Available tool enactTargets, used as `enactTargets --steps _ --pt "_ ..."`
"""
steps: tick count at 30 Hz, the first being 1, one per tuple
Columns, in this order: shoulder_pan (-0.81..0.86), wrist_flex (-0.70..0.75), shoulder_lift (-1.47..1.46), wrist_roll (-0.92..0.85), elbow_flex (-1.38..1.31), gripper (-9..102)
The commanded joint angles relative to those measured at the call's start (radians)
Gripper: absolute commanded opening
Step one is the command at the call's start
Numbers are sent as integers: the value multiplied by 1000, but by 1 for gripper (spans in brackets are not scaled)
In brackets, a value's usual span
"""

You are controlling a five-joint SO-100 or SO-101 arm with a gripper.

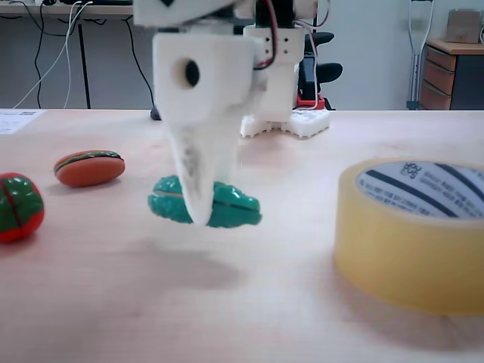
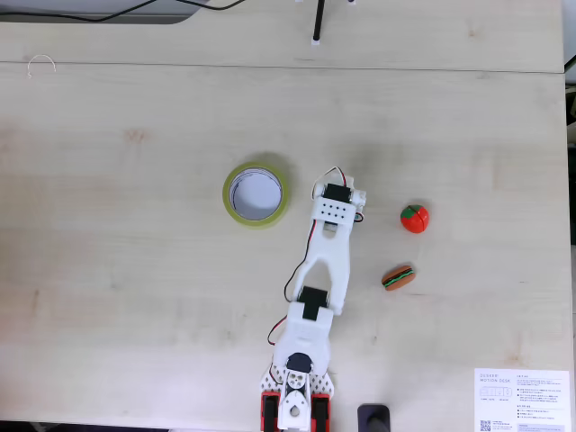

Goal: Grasp a cucumber and put it in the hole.

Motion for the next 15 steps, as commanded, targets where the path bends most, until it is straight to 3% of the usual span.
enactTargets --steps 1,9,15 --pt "2 21 176 52 -18 7" --pt "-15 25 305 242 -20 7" --pt "-72 23 396 483 -26 8"
